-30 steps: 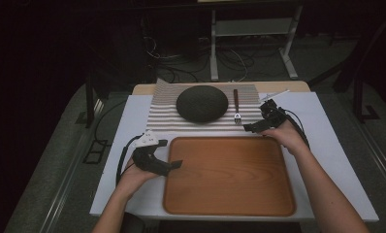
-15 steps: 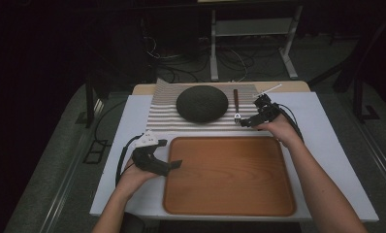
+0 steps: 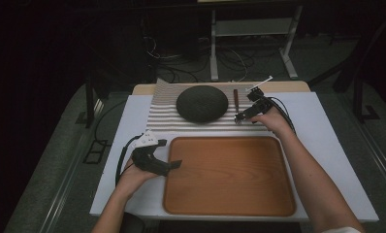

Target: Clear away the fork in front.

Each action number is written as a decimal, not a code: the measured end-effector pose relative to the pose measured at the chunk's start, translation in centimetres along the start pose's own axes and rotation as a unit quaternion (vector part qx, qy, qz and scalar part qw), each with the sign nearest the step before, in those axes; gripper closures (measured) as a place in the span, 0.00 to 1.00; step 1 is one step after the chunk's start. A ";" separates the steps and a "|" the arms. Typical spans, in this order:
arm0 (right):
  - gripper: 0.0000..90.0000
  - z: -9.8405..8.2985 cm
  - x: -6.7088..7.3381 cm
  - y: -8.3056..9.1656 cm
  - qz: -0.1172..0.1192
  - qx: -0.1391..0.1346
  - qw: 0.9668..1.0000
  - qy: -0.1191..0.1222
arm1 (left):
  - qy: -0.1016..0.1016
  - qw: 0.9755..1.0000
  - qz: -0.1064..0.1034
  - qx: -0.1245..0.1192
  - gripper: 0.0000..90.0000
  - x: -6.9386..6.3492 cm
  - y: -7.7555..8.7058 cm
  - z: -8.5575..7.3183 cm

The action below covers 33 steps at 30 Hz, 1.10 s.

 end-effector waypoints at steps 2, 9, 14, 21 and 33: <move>0.09 0.2 -0.2 -0.3 -0.004 0.006 1.000 -0.003 | 0.000 1.000 0.000 0.000 0.00 0.0 0.0 0.0; 0.16 0.8 -0.8 -1.2 -0.009 0.015 1.000 -0.015 | -0.001 1.000 0.001 0.001 0.00 0.0 0.0 0.0; 0.23 1.4 -1.4 -2.3 -0.014 0.027 0.999 -0.031 | -0.002 1.000 0.002 0.001 0.00 0.0 -0.1 -0.1; 0.33 2.2 -1.8 -3.3 -0.026 0.040 0.998 -0.040 | -0.005 1.000 0.006 0.003 0.00 0.1 0.0 -0.1; 0.54 3.7 -2.8 -5.7 -0.044 0.089 0.994 -0.053 | -0.006 1.000 0.006 0.002 0.00 0.1 0.0 -0.1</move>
Point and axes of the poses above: each handheld gripper's, and its own axes: y roughly backward along the jaws, z roughly out of its top, x roughly to its left, the point moved 8 cm from there along -y, roughly forward along the jaws, and after that the axes turned 8 degrees about -x, right-handed, at the moved point
